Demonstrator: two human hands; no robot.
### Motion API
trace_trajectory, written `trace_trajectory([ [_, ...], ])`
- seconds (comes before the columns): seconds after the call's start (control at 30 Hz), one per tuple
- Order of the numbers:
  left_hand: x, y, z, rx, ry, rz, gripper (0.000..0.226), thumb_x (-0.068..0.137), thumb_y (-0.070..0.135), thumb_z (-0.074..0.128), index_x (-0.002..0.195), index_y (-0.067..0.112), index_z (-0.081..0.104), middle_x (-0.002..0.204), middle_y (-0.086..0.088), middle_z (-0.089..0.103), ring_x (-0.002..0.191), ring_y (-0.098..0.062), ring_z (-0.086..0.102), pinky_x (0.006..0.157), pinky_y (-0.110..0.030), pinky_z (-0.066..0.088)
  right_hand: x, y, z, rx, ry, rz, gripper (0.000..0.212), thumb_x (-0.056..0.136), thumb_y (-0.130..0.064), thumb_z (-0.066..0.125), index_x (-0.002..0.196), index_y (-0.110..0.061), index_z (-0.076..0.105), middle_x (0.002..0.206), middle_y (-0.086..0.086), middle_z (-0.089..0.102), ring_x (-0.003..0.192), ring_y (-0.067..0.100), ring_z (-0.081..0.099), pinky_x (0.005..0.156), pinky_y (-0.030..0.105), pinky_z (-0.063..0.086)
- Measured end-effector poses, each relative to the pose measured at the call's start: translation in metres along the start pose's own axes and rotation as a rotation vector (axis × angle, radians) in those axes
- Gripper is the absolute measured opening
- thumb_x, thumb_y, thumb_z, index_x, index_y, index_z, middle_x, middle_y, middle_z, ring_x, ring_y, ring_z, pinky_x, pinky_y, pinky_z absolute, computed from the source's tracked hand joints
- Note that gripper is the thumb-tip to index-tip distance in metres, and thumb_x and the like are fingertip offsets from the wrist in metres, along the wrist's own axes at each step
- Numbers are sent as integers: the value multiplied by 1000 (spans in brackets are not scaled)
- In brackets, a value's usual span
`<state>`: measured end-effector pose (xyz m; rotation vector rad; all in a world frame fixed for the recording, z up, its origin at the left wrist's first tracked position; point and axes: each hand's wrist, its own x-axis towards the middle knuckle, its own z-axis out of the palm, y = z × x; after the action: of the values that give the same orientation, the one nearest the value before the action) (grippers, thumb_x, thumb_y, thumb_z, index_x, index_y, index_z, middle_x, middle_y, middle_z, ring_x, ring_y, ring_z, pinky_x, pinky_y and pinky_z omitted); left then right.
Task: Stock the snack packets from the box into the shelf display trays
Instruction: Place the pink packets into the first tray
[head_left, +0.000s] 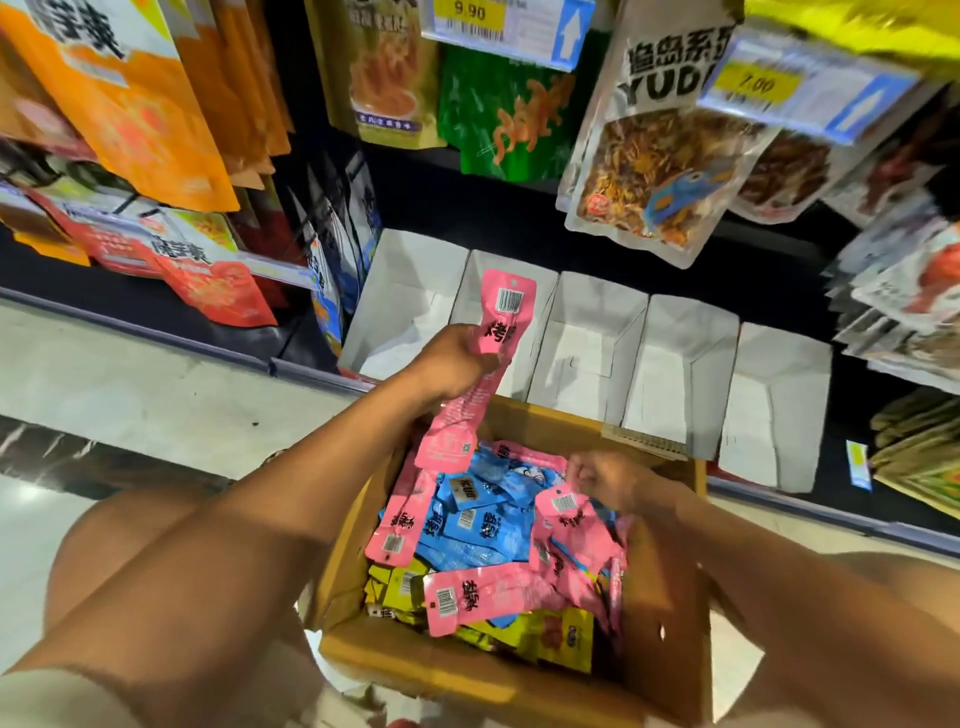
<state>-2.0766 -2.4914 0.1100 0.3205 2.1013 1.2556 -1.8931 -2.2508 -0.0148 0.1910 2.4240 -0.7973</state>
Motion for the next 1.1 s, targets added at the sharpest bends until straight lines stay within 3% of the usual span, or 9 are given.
trace_trajectory([
  [0.17,-4,4,3,8,-1,7,9,95,17,71,103,12,72,95,-10,77,90,-31,74,91,-51,59,-21,-45,-52,65,33,-73,18,91,-18,67,85,-35,65,92,-10,74,90,13,70,84,43,58],
  [0.33,-8,9,4,-53,8,-2,7,96,17,70,102,12,70,101,-12,76,96,-33,73,95,-50,57,-39,-91,-108,404,81,-41,5,97,-9,64,94,-7,61,90,11,77,87,23,74,72,35,59],
  [0.43,-11,13,5,-103,-6,-13,11,98,20,68,107,15,69,105,-9,76,99,-31,73,94,-46,57,-48,-109,-138,582,121,-52,7,99,-7,60,100,-1,59,96,17,76,88,24,75,72,32,62],
  [0.67,-4,10,16,-229,-126,-103,46,93,33,67,138,34,59,118,2,76,108,-25,72,103,-52,52,-33,-110,-170,907,314,-150,9,99,-13,60,105,-6,61,100,21,73,94,31,71,81,45,61],
  [0.77,-1,12,20,-368,-194,-107,31,100,40,62,127,28,68,117,-1,77,113,-25,71,106,-50,48,-17,-116,-176,968,393,-135,6,100,-13,58,98,-13,64,96,17,73,89,25,70,72,36,62],
  [0.83,0,12,25,-406,-231,-77,40,92,48,69,124,23,70,117,-2,77,113,-23,71,107,-48,47,-5,-118,-177,990,450,-125,7,100,-13,59,98,-12,65,96,17,73,89,26,70,71,37,62],
  [0.93,3,10,31,-323,-168,-21,38,87,29,81,122,18,71,111,1,78,105,-18,74,106,-44,50,7,-120,-171,1004,548,-108,11,99,-15,62,106,-9,67,102,20,73,89,28,71,83,49,60],
  [1.03,7,11,34,-351,-69,-32,33,87,20,80,119,16,71,105,3,79,98,-15,76,98,-37,55,9,-129,-164,1118,611,-106,21,97,-22,64,117,-14,62,106,15,74,93,24,72,85,46,60],
  [1.1,8,10,34,-435,4,-36,32,87,18,80,118,16,71,106,2,79,98,-17,76,98,-39,56,8,-133,-158,1085,528,-69,33,95,-35,66,121,-17,60,109,7,74,101,23,71,88,45,58],
])
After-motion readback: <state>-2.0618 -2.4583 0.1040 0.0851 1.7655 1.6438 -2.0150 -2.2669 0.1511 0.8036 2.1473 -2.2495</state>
